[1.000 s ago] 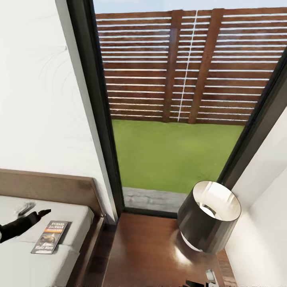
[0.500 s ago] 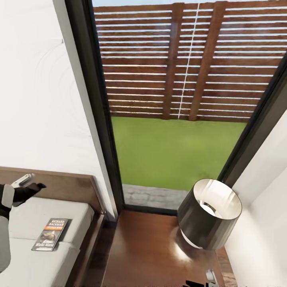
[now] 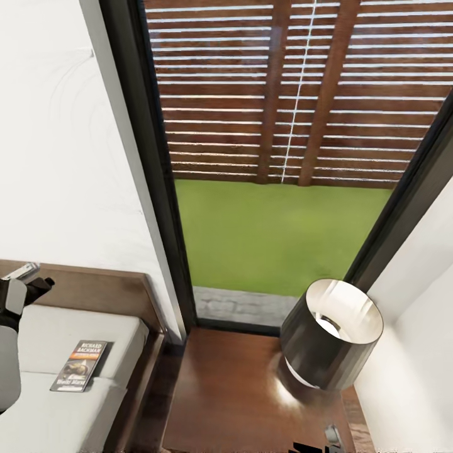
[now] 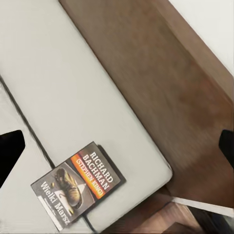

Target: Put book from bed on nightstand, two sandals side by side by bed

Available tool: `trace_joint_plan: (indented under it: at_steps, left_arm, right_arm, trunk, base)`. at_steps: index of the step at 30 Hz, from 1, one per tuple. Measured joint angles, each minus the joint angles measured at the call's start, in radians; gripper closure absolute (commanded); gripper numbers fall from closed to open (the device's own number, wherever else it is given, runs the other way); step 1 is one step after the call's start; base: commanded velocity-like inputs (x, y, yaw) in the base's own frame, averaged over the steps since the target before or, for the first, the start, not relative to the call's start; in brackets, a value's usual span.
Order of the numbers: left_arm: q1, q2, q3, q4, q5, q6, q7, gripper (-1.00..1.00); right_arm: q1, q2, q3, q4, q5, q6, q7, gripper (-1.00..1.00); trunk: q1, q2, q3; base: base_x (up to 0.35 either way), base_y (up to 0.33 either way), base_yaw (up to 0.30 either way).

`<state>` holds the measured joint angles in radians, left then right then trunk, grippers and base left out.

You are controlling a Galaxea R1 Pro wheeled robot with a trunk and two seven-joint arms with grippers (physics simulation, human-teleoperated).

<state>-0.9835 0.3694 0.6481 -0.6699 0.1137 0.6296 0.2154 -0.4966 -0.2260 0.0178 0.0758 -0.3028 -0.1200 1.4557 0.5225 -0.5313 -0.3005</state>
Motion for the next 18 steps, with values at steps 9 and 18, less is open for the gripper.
trace_joint_plan:
  at_steps: [9,18]
  left_arm:
    - [-0.086,0.006,0.002,0.020,0.002,0.184,0.001,-1.00]
    - [-0.081,0.010,0.035,0.271,0.107,-0.086,0.008,-1.00]
  right_arm:
    - [0.000,-0.002,-0.001,0.000,-0.001,0.000,0.002,-1.00]
    - [0.000,-0.003,-0.001,0.000,-0.001,0.000,0.002,-1.00]
  trunk:
    - [0.000,0.000,-0.014]
    - [0.000,0.000,-0.027]
  base:
    - [0.000,0.000,0.000]
    - [0.000,0.000,0.000]
